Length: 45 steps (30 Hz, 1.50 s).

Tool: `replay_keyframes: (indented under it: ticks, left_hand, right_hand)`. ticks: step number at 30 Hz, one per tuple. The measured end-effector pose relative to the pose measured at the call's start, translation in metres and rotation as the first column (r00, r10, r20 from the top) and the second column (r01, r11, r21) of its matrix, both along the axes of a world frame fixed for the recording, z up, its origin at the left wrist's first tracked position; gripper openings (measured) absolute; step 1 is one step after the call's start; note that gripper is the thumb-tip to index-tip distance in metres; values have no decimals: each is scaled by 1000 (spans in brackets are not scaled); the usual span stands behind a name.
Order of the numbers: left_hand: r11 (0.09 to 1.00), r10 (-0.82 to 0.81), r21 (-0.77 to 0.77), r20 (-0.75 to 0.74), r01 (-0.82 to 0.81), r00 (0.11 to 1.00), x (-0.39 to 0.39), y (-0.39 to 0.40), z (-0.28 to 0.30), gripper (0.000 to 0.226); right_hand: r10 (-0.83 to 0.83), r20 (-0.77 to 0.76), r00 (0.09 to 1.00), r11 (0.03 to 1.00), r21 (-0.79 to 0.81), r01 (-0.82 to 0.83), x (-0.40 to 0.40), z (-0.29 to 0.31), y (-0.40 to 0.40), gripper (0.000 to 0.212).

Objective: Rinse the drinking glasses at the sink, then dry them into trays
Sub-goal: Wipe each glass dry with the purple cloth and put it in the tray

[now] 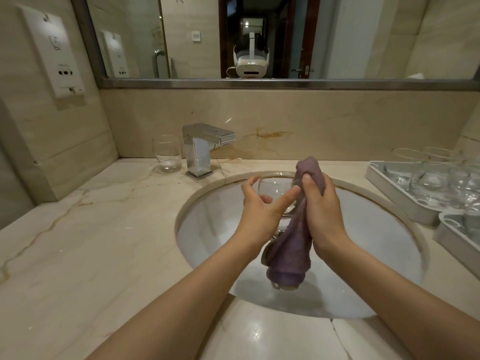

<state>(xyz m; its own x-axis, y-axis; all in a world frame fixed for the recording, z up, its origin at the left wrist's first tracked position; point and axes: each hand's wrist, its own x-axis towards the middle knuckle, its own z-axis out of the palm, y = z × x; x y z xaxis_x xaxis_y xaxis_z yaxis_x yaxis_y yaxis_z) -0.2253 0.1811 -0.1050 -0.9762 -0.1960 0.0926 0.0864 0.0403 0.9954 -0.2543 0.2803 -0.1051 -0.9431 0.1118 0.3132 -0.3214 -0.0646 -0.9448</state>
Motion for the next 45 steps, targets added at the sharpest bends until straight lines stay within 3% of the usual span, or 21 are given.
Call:
replay_keyframes:
  ticks: [3, 6, 8, 10, 13, 16, 18, 21, 25, 27, 31, 34, 37, 39, 41, 43, 45]
  left_hand:
    - [986, 93, 144, -26, -88, 995, -3, -2, 3, 56]
    - [940, 175, 296, 16, -172, 984, -4, -3, 2, 55]
    - [926, 215, 316, 7, -206, 977, -3, -4, 1, 52]
    - [950, 188, 258, -32, -174, 982, -1, -3, 1, 49]
    - [988, 84, 137, -94, -71, 992, 3, 6, -1, 51]
    - [998, -10, 59, -90, 15, 996, 4, 13, -5, 58]
    - [998, -59, 26, -72, 62, 996, 5, 13, -6, 57]
    - [995, -97, -1, -48, 97, 994, 6, 11, -3, 64]
    - [1000, -25, 10, -27, 25, 999, 7, 8, -2, 83]
    - [999, 35, 42, -47, -33, 998, 6, 6, -3, 80]
    - [969, 115, 215, 35, -120, 993, 3, 0, 2, 55]
    - [945, 176, 266, 75, -190, 981, 1, -3, -1, 52]
    - [971, 157, 179, 23, -158, 987, 5, 2, -1, 51]
    - [987, 100, 123, 10, -100, 995, 7, 7, -3, 50]
    - [993, 47, 106, 15, -48, 999, 8, 10, -5, 50]
    - [996, 0, 89, 2, -1, 1000, 8, 12, -9, 53]
    - [998, -35, 49, -19, 36, 999, 10, 11, -6, 57]
  right_hand:
    - [-10, -212, 977, 976, 212, 56, 11, -2, -6, 31]
    - [28, -405, 914, 919, 371, 136, 21, -16, -18, 46]
    - [33, -464, 885, 885, 425, 189, 20, -25, -25, 51]
    - [-20, -483, 875, 897, 378, 229, 17, -24, -27, 51]
    - [-136, -372, 918, 960, 178, 214, 10, -14, -17, 40]
    - [-76, -35, 996, 995, -63, 74, 6, -4, -3, 12]
    - [40, 165, 986, 975, -222, -2, 3, 0, 3, 16]
    - [72, 214, 974, 964, -265, -13, 1, 3, 4, 22]
    - [50, 174, 983, 978, -208, -13, 6, 5, 0, 10]
    - [13, 94, 995, 994, -105, -4, 11, 6, -3, 10]
    - [-9, -275, 961, 958, 272, 87, 23, -10, -16, 35]
    - [22, -390, 920, 915, 380, 139, 24, -29, -29, 48]
    - [-73, -361, 930, 944, 276, 181, 14, -21, -25, 43]
    - [-75, -270, 960, 976, 179, 126, 7, -14, -15, 28]
    - [20, -52, 998, 999, 27, -18, 2, -8, -7, 13]
    - [159, 160, 974, 972, -197, -127, -2, -6, -1, 14]
    - [199, 225, 954, 949, -287, -130, -4, -3, 2, 20]
